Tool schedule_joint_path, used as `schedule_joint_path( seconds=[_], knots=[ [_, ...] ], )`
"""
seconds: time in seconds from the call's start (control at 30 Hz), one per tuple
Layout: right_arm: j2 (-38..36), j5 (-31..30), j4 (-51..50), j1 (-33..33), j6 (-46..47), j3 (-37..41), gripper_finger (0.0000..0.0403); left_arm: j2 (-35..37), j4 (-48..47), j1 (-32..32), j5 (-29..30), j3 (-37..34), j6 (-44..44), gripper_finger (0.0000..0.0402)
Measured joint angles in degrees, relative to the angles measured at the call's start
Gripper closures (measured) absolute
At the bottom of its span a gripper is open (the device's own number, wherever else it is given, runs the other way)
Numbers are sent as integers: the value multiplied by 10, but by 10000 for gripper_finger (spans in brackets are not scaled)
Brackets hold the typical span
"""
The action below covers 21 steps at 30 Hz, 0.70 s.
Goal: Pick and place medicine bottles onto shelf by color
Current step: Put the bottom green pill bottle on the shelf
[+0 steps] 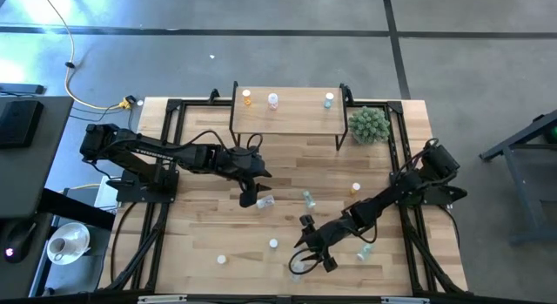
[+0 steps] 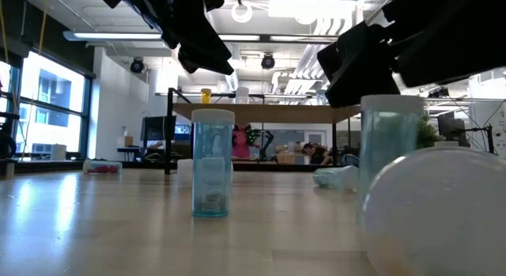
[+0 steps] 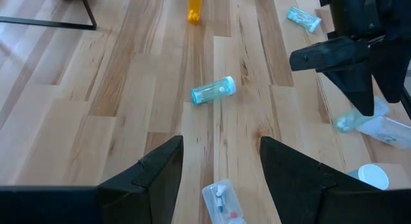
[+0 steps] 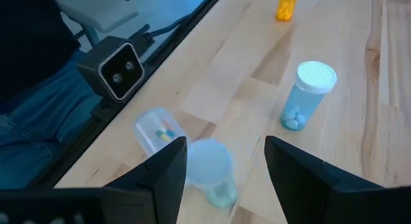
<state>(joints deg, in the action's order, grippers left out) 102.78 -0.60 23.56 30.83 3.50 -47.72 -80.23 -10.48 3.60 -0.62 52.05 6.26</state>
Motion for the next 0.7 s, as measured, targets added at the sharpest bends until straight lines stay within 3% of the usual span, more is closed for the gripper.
schedule_joint_path(
  seconds=[0.7],
  knots=[
    [-3,-9,-19,0,5,0,203,0,0,0,0,0,0,204]
  ],
)
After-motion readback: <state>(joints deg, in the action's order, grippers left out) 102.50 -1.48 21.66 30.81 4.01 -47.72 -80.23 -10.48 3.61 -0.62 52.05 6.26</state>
